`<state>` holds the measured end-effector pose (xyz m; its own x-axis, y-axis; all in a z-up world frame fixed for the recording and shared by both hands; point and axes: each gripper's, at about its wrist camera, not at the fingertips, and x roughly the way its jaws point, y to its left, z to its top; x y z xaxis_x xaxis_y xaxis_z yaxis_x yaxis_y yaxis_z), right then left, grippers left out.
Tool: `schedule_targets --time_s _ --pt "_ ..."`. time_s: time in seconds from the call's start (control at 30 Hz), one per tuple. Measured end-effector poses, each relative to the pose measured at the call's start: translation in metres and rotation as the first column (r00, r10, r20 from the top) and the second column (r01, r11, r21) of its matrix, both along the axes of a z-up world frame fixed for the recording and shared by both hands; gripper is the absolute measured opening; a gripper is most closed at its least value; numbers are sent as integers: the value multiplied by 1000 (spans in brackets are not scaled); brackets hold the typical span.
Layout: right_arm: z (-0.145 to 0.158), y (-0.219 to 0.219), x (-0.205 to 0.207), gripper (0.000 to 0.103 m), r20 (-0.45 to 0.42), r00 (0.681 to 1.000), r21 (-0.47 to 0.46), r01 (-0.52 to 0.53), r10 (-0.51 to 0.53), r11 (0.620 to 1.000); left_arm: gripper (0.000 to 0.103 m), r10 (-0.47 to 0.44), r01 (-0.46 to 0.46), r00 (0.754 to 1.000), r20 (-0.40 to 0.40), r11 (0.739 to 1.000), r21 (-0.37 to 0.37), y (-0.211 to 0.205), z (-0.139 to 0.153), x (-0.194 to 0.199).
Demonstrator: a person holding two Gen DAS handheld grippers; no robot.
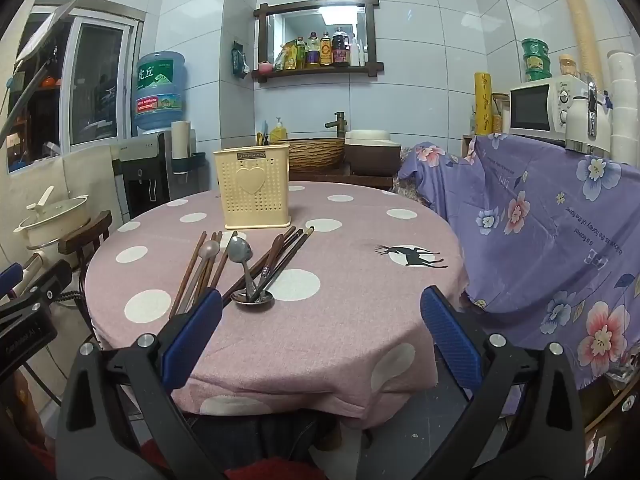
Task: Organize utensils
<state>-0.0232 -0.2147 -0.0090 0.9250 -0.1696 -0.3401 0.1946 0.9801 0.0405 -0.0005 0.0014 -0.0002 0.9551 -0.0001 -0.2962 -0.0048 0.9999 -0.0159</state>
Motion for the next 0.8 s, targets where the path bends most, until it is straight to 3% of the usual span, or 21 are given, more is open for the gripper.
schedule_targets --time_s 0.8 --pt "0 0 0 98 -4 1000 -4 0 0 1000 98 6 -6 1000 6 1000 11 -2 1 1"
